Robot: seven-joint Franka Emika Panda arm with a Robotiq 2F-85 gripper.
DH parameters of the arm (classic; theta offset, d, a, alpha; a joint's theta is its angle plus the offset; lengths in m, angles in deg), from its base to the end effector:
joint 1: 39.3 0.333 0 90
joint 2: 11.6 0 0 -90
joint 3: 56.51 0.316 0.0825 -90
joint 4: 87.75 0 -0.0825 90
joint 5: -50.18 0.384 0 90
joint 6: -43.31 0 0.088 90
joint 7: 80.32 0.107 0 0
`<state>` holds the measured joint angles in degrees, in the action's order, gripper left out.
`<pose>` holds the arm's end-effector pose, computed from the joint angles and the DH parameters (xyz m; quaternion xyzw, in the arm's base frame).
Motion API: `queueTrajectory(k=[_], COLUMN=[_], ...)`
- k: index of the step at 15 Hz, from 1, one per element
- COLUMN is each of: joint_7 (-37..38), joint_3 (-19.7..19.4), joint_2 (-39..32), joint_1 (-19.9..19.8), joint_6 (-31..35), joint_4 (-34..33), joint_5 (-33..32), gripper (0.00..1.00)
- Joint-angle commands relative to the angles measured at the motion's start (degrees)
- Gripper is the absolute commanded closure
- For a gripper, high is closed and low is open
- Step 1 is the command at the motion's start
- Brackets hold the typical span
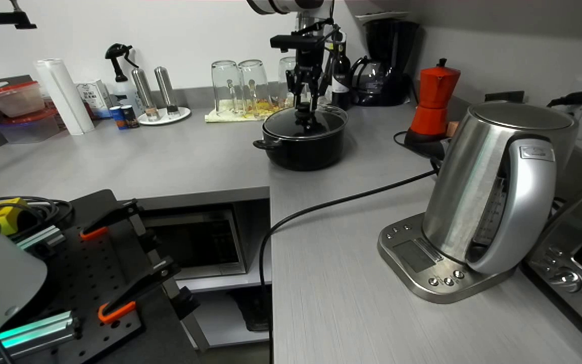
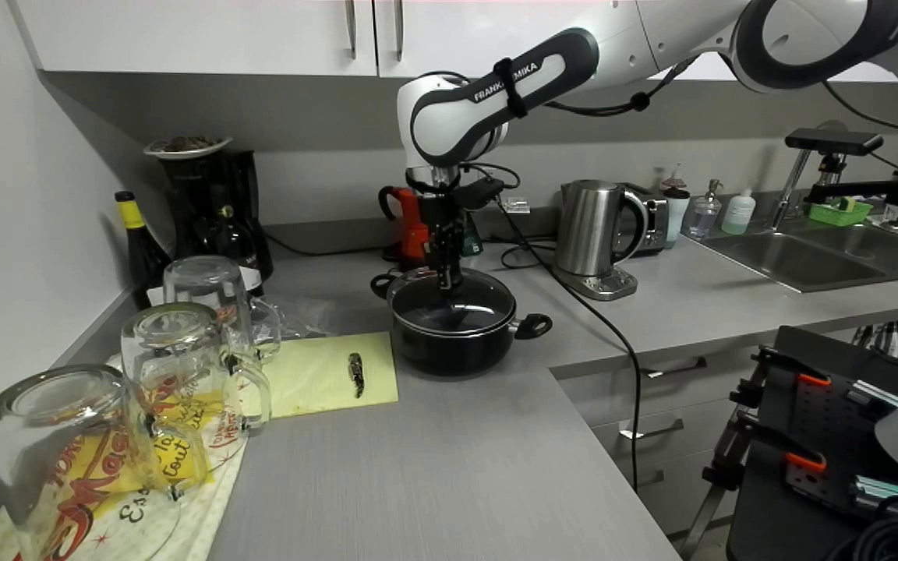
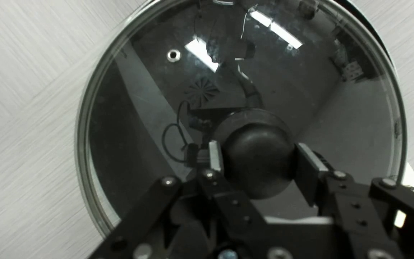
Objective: Place the lid on the pot
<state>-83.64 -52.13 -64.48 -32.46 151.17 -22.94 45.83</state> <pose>0.7385 0.1238 0.2332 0.9881 0.1282 -0.0841 0.0092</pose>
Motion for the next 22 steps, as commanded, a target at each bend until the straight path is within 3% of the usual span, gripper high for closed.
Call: queueTrajectory(k=[1,22], joint_7=[-0.5,-1.4], joint_3=[0.5,1.0], joint_2=[0.6,4.7], joint_1=[-0.5,-2.3], joint_6=[-1.7,2.2], joint_4=[-0.7,7.2], joint_5=[1.9,4.3], gripper=[0.75,0.75])
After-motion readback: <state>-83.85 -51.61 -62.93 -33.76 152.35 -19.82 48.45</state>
